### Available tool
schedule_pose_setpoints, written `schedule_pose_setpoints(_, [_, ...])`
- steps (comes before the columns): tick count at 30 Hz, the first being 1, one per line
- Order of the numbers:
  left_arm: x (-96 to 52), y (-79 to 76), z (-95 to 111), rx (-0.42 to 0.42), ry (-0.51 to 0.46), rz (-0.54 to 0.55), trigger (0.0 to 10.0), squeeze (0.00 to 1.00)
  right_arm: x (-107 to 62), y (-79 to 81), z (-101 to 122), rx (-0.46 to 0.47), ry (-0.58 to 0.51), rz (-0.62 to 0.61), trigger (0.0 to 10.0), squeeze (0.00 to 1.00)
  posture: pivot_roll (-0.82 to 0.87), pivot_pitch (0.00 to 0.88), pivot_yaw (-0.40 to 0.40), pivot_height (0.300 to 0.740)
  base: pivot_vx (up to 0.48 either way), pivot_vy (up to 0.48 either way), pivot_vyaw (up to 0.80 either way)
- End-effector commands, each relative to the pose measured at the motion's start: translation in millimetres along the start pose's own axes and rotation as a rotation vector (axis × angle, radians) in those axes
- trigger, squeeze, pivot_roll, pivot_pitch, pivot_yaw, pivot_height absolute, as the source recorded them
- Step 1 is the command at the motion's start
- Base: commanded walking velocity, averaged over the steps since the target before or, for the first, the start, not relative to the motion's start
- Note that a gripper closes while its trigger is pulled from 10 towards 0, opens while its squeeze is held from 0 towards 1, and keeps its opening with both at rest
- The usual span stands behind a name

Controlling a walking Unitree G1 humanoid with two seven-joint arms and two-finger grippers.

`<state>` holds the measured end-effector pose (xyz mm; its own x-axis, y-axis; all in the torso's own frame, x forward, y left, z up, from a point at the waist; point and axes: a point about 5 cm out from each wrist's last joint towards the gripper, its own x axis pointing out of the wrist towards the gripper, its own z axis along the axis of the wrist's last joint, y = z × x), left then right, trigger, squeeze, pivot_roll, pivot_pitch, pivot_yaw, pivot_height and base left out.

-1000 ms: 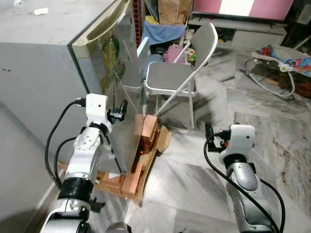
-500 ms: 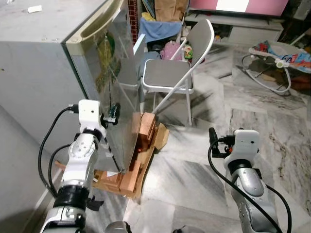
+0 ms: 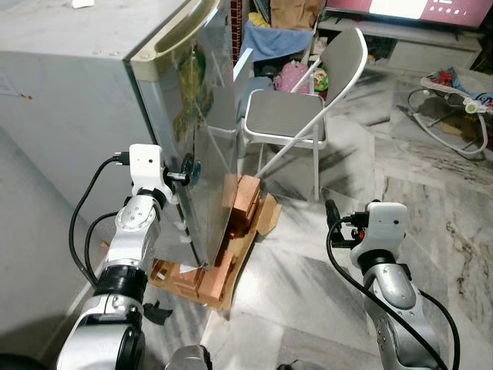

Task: Restocking fridge

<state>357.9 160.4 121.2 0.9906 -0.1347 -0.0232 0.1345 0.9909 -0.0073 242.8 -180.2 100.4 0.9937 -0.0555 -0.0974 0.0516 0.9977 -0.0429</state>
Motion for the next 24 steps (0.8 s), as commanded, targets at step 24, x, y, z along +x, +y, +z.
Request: schedule_pose_setpoints(24, [2.8,-191.7,84,-0.056,-0.254,-0.782,10.0,0.0,3.0,-1.2,7,-0.007,-0.031,-0.07,10.0,0.0,-0.02,0.04,0.036,0.74,0.0,0.0,0.0])
